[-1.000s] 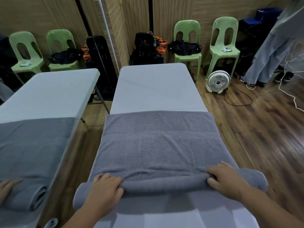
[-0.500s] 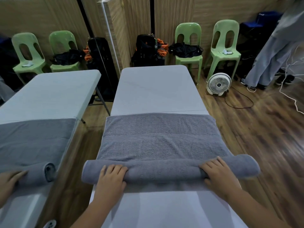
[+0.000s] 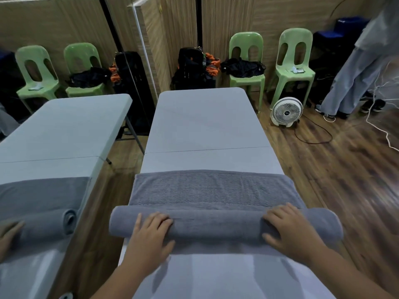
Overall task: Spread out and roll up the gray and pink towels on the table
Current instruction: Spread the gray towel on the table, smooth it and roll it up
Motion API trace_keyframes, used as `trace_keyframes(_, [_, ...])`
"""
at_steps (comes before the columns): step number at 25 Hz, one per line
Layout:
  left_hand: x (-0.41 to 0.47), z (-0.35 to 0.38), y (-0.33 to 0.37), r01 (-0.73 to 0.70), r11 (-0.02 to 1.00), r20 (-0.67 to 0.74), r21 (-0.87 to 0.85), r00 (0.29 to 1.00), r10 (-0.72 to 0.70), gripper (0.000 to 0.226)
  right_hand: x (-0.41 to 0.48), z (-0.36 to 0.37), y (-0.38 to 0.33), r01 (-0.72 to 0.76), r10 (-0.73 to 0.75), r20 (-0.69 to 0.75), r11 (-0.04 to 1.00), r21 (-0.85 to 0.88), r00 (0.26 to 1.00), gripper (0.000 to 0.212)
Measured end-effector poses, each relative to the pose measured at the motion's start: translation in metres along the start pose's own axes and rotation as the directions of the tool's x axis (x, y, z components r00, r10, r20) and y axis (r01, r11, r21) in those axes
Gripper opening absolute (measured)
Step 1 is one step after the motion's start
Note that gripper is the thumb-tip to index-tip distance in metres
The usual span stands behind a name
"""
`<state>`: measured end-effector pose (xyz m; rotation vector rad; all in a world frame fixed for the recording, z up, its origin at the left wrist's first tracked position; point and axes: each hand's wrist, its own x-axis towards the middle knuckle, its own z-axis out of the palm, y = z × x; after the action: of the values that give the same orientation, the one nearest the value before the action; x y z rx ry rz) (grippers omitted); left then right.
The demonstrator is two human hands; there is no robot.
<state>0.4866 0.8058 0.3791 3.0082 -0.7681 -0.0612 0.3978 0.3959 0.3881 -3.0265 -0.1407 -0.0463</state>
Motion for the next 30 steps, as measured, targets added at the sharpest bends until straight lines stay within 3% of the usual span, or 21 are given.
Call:
trace_keyframes(2, [0.001, 0.006, 0.000, 0.013, 1.000, 0.075, 0.016, 0.997, -0.014, 0.058, -0.009, 0.010, -0.002, -0.017, 0.024, 0.103, 0.998, -0.062, 0.994, 0.059])
trace_keyframes(3, [0.004, 0.006, -0.001, 0.036, 0.999, 0.080, 0.003, 0.996, -0.037, 0.052, -0.011, 0.017, -0.002, -0.029, 0.037, 0.122, 0.997, -0.069, 0.992, 0.061])
trace_keyframes(6, [0.001, -0.001, 0.000, 0.035, 0.998, 0.019, -0.049, 0.999, -0.034, 0.021, -0.007, 0.008, -0.007, -0.063, 0.064, 0.179, 0.998, -0.008, 0.982, 0.035])
trace_keyframes(9, [-0.013, -0.005, -0.002, -0.055, 0.997, -0.034, -0.047, 0.998, 0.054, 0.009, -0.001, -0.007, -0.005, -0.065, 0.039, 0.277, 0.994, 0.084, 0.960, 0.017])
trace_keyframes(11, [-0.008, -0.010, -0.004, -0.044, 0.998, -0.065, -0.034, 0.997, 0.041, 0.010, 0.008, -0.012, -0.003, -0.104, 0.068, 0.238, 0.985, 0.139, 0.969, 0.013])
trace_keyframes(15, [0.005, -0.015, -0.001, 0.010, 0.999, -0.115, -0.038, 0.993, -0.014, 0.024, 0.008, -0.010, -0.004, -0.020, 0.028, -0.085, 0.995, 0.095, 0.996, 0.021])
trace_keyframes(17, [0.000, -0.004, -0.002, -0.042, 0.999, -0.037, 0.006, 0.998, 0.042, 0.038, -0.002, -0.004, -0.006, 0.032, -0.032, -0.015, 0.999, 0.000, 0.999, 0.041])
trace_keyframes(19, [0.000, 0.007, -0.005, -0.050, 0.997, 0.066, 0.061, 0.997, 0.046, 0.058, -0.005, 0.010, -0.006, 0.008, 0.003, 0.120, 0.996, -0.094, 0.993, 0.063])
trace_keyframes(21, [0.004, 0.009, -0.005, -0.015, 0.998, 0.093, 0.055, 0.996, 0.010, 0.053, -0.002, 0.023, -0.005, -0.014, 0.031, 0.137, 0.993, -0.118, 0.990, 0.057])
trace_keyframes(24, [0.003, 0.002, -0.001, -0.013, 1.000, -0.017, -0.004, 1.000, 0.013, 0.025, 0.007, 0.008, -0.010, 0.000, 0.014, 0.193, 0.998, -0.070, 0.981, 0.022])
trace_keyframes(25, [0.003, -0.001, 0.000, -0.032, 0.999, -0.066, -0.007, 0.997, 0.031, 0.023, 0.012, 0.001, -0.011, -0.010, 0.020, 0.230, 0.999, -0.045, 0.973, 0.021])
trace_keyframes(27, [0.012, -0.006, -0.003, -0.038, 0.999, -0.162, -0.013, 0.986, 0.035, 0.025, 0.024, -0.008, -0.006, -0.060, 0.059, 0.214, 0.998, -0.003, 0.975, 0.034])
trace_keyframes(30, [0.036, -0.013, -0.021, 0.071, 0.997, -0.185, 0.001, 0.980, -0.070, 0.042, 0.043, -0.011, 0.017, -0.129, 0.131, 0.041, 0.991, -0.036, 0.991, 0.054])
